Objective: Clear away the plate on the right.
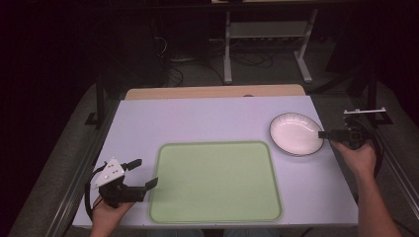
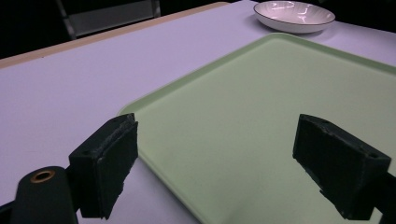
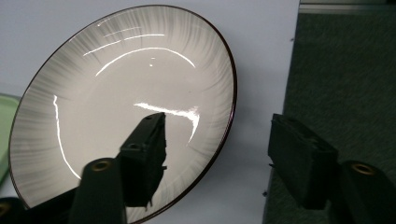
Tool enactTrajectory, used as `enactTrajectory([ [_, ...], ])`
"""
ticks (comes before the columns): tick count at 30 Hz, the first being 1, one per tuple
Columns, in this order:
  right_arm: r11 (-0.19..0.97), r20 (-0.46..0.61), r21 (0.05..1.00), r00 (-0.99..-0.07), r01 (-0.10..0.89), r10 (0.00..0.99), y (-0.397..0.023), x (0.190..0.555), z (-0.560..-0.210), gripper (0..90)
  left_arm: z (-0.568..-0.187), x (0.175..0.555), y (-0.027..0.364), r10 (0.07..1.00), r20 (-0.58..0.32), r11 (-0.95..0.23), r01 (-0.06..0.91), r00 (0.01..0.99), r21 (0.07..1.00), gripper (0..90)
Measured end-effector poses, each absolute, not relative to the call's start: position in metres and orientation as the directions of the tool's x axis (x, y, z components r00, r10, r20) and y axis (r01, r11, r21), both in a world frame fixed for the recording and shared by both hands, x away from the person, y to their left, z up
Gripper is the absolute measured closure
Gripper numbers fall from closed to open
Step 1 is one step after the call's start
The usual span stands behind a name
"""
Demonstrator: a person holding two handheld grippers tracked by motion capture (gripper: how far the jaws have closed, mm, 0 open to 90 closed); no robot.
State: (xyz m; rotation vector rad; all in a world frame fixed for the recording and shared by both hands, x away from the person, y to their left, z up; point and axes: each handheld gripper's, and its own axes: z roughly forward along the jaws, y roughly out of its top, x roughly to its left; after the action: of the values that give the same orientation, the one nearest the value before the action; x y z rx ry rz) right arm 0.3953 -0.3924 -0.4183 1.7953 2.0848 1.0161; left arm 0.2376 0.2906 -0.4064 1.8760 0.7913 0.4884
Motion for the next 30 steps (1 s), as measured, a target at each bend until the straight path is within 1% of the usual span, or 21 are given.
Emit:
enactTrajectory([
  [3, -0.041, 0.337, 0.578, -0.192, 0.815, 0.922, -0.394, 0.401, -0.423, 45.2, -0.406, 0.238, 0.291, 0.709, -0.015, -0.285, 0.306, 0.705, 0.909, 13.7],
  [4, -0.054, 0.353, 0.566, -0.183, 0.823, 0.917, -0.395, 0.402, -0.425, 45.7, -0.406, 0.238, 0.291, 0.709, -0.015, -0.284, 0.306, 0.705, 0.909, 13.7],
  [11, -0.136, 0.415, 0.497, -0.097, 0.857, 0.905, -0.395, 0.408, -0.436, 55.4, -0.407, 0.238, 0.291, 0.708, -0.015, -0.285, 0.305, 0.706, 0.909, 13.7],
  [14, -0.183, 0.456, 0.481, -0.067, 0.857, 0.888, -0.396, 0.410, -0.439, 59.5, -0.407, 0.238, 0.291, 0.707, -0.014, -0.287, 0.305, 0.707, 0.908, 13.7],
  [15, -0.183, 0.456, 0.481, -0.067, 0.857, 0.888, -0.396, 0.410, -0.439, 59.5, -0.407, 0.238, 0.291, 0.707, -0.014, -0.287, 0.305, 0.707, 0.908, 13.7],
  [16, -0.215, 0.487, 0.467, -0.046, 0.858, 0.872, -0.396, 0.411, -0.441, 61.7, -0.407, 0.238, 0.291, 0.707, -0.015, -0.286, 0.305, 0.707, 0.908, 13.7],
  [22, -0.254, 0.521, 0.441, -0.015, 0.861, 0.853, -0.394, 0.413, -0.445, 69.0, -0.407, 0.238, 0.292, 0.709, -0.017, -0.283, 0.305, 0.705, 0.909, 13.7],
  [30, -0.302, 0.561, 0.417, 0.019, 0.857, 0.828, -0.395, 0.414, -0.449, 75.0, -0.406, 0.238, 0.292, 0.709, -0.017, -0.282, 0.305, 0.705, 0.910, 13.7],
])
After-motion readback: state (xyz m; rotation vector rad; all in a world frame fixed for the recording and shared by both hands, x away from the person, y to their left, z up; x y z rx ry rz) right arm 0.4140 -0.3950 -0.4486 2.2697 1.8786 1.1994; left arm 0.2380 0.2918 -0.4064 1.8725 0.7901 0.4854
